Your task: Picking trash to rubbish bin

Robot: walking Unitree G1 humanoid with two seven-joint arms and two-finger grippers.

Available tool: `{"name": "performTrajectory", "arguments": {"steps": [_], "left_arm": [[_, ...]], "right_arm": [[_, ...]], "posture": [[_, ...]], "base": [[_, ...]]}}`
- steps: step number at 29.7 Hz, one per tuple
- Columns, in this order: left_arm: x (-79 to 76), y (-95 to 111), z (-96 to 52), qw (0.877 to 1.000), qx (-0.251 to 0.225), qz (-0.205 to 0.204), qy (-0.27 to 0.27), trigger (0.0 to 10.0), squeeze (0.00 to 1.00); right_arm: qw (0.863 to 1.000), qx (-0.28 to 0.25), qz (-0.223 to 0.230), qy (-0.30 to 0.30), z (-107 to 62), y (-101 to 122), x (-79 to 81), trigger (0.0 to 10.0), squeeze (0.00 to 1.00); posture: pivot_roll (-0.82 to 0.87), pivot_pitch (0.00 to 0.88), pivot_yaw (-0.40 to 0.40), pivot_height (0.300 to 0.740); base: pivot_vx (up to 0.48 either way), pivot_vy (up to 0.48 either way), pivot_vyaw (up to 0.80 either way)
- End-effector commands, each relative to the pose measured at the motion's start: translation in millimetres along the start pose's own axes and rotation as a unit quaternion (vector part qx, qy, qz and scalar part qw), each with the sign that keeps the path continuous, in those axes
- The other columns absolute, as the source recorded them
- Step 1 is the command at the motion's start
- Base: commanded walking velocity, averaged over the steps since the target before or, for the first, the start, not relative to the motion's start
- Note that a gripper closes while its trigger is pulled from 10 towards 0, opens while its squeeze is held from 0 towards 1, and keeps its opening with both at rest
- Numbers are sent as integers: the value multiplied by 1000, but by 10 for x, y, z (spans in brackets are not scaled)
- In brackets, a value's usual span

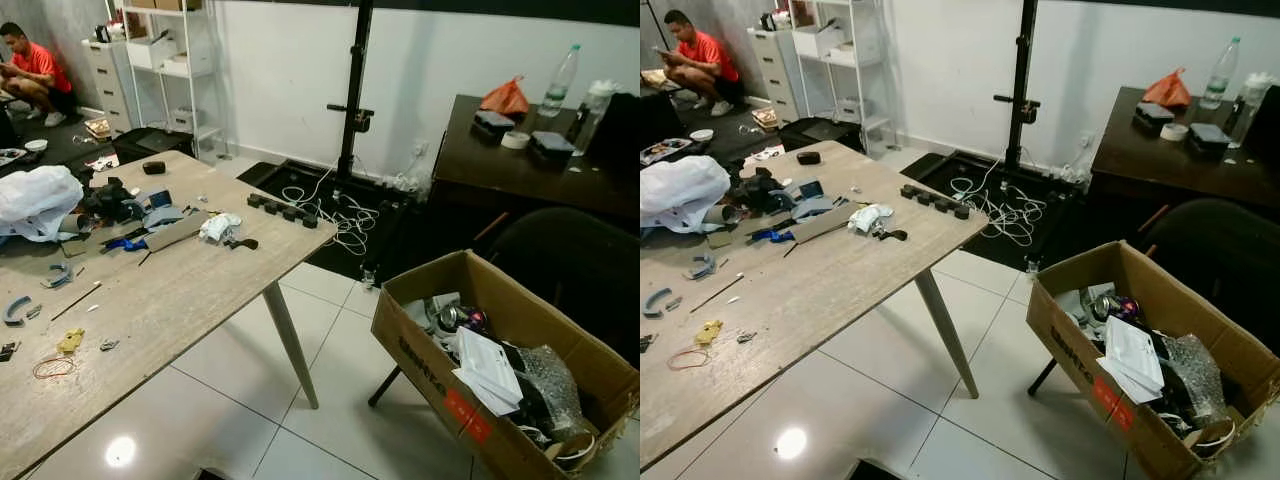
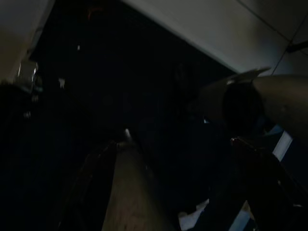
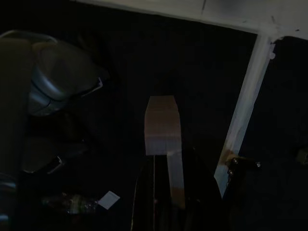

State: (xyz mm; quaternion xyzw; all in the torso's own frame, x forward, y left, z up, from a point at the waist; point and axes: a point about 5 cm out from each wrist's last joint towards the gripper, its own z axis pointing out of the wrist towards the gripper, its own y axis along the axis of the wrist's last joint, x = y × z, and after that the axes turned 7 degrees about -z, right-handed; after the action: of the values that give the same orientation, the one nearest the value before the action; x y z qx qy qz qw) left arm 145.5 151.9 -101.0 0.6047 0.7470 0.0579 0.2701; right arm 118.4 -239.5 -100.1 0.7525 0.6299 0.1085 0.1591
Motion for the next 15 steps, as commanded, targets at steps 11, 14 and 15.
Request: {"name": "performTrajectory", "arguments": {"steps": [11, 14, 15], "left_arm": [[17, -64, -9, 1000, 9, -8, 6, 10000, 0], [19, -66, -10, 1000, 9, -8, 7, 10000, 0], [19, -66, -10, 1000, 9, -8, 7, 10000, 0]], "right_arm": [[1000, 3, -1, -1, 1, -10, 8, 10000, 0], [1000, 3, -1, -1, 2, -10, 9, 10000, 0], [1000, 3, -1, -1, 2, -10, 9, 10000, 0]], "posture": [[-150, 101, 16, 740], [-151, 102, 17, 740], [-151, 102, 17, 740]], "base": [[0, 0, 0], [0, 0, 0], [0, 0, 0]]}}
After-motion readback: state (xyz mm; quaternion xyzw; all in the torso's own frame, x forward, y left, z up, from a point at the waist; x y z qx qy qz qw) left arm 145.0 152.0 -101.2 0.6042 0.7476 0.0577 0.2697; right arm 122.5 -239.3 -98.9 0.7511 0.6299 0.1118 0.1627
